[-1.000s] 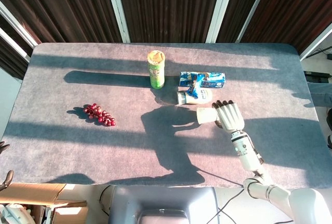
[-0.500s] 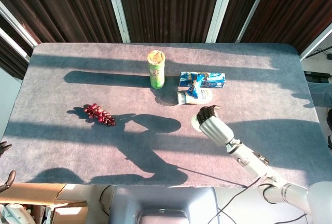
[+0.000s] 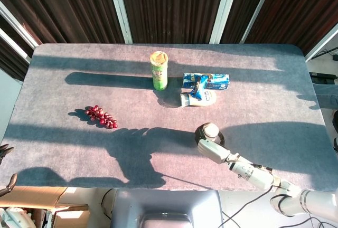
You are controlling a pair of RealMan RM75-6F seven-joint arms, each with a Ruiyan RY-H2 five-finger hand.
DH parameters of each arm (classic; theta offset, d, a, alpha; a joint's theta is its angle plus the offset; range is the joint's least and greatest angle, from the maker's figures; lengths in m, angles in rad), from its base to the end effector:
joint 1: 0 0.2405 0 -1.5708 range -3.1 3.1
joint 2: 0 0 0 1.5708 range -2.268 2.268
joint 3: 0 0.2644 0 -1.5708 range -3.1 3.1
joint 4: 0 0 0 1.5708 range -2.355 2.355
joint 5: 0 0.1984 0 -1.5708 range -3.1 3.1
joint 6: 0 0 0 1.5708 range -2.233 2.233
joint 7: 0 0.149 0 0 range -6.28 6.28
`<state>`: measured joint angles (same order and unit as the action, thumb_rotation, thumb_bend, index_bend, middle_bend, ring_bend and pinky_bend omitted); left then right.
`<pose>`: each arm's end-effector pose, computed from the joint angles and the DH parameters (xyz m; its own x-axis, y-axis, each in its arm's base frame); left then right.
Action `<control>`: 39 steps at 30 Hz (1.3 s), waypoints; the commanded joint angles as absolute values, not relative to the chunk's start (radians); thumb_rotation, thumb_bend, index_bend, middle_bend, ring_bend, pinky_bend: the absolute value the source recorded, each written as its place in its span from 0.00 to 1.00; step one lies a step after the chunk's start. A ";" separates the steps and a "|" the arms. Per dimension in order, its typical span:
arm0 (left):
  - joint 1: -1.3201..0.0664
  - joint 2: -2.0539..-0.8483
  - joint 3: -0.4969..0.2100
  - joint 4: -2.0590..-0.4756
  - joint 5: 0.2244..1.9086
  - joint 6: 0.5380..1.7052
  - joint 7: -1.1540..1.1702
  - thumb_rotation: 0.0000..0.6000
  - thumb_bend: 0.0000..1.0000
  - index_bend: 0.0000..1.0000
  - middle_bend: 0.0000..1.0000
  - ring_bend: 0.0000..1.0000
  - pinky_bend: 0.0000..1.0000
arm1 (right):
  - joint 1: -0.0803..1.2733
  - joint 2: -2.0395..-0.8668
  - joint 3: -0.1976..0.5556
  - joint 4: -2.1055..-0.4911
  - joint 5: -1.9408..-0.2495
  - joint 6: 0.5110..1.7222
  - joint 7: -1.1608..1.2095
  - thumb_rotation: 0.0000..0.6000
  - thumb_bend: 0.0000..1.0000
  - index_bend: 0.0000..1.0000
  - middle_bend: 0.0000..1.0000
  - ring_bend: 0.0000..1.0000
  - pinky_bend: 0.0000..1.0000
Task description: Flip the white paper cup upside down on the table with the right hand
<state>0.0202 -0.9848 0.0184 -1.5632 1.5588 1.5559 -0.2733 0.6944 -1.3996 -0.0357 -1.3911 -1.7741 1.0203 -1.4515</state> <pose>-0.3383 0.1384 0.2192 0.3138 0.0352 0.9488 0.9482 0.0396 -0.3151 -0.1820 -0.3005 0.0130 0.6473 0.7240 -0.2384 0.5723 -0.2550 0.7794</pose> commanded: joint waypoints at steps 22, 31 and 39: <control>0.022 -0.987 0.017 -1.555 1.553 1.556 -0.284 1.00 0.43 0.17 0.10 0.02 0.21 | 0.633 -1.460 -0.003 -1.372 -1.721 1.042 -1.382 1.00 0.38 0.40 0.36 0.26 0.50; 0.022 -0.986 0.016 -1.552 1.552 1.555 -0.286 1.00 0.42 0.17 0.10 0.02 0.21 | 0.595 -1.455 0.033 -1.436 -1.663 1.091 -1.295 1.00 0.27 0.22 0.21 0.15 0.44; 0.020 -0.986 0.013 -1.543 1.550 1.555 -0.280 1.00 0.43 0.17 0.10 0.02 0.21 | 0.466 -1.276 0.079 -1.846 -1.443 1.187 -1.073 1.00 0.21 0.16 0.16 0.11 0.26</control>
